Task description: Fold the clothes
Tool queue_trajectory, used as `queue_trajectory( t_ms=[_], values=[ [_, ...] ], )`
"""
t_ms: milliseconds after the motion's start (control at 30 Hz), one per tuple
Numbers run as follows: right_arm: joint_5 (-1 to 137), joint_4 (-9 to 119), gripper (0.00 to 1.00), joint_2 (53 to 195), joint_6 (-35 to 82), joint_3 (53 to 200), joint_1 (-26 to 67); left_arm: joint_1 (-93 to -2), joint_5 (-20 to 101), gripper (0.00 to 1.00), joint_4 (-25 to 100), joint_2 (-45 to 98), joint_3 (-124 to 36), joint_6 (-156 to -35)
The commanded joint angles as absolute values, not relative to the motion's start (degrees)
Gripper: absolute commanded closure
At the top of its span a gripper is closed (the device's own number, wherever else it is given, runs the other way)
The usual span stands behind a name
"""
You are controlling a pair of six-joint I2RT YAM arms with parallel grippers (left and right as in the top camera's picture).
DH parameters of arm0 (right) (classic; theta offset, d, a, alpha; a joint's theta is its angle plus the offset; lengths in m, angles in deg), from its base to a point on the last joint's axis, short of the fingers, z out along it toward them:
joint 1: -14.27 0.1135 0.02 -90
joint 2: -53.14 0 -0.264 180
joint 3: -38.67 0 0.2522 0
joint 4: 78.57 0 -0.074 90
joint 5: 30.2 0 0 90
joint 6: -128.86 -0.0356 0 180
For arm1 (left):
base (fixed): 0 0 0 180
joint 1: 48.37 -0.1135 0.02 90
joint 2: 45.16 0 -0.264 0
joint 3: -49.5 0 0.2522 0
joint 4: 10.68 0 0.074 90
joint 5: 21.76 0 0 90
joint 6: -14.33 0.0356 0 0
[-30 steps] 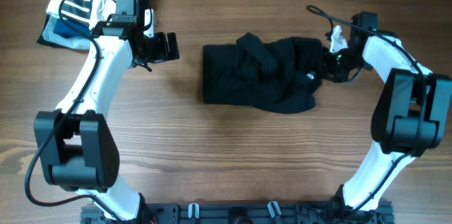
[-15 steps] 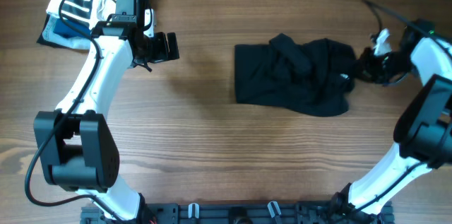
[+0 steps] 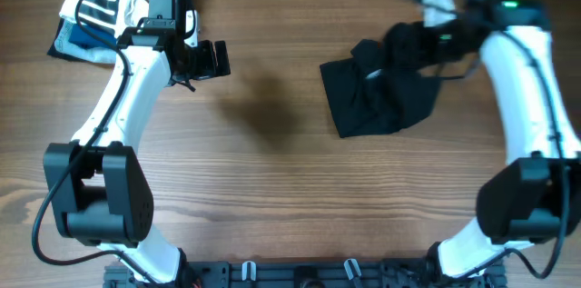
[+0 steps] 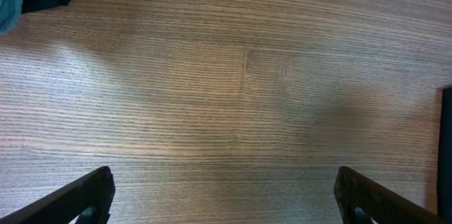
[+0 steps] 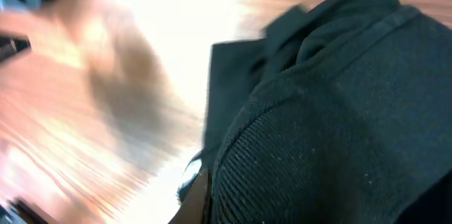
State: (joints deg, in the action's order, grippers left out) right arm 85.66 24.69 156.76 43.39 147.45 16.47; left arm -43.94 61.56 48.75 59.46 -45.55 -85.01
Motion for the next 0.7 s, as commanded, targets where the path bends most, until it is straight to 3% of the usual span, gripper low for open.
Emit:
queue_trajectory(
  t_ms=[0,33,133,200,300,533,667],
  values=[
    [77.12,25.3,0.93,161.13,40.68,146.25,24.05,-44.05,61.98,0.0,48.55,58.71,-45.92,-85.08],
    [76.51,25.3,0.86,162.7,40.22,146.07,25.71,-44.05,61.98,0.0,48.55,58.71,-45.92,-85.08],
    [76.7,24.77,0.78,166.42,40.38,146.03,29.1,-44.05,61.98,0.0,48.55,58.71,-45.92,-85.08],
    [76.75,24.34,0.78,168.16,40.42,146.03,30.85,-44.05,62.26,0.0,48.55,58.71,-45.92,-85.08],
    [78.45,24.27,0.79,168.78,41.95,146.03,32.84,-44.05,62.39,0.0,48.55,58.71,-45.92,-85.08],
    [81.93,24.12,0.96,168.75,42.23,146.05,36.51,-44.05,63.64,0.0,48.55,58.71,-45.92,-85.1],
    [83.28,22.39,0.96,168.6,43.35,146.05,38.72,-44.05,64.51,0.0,48.57,58.71,-45.92,-85.1]
  ],
)
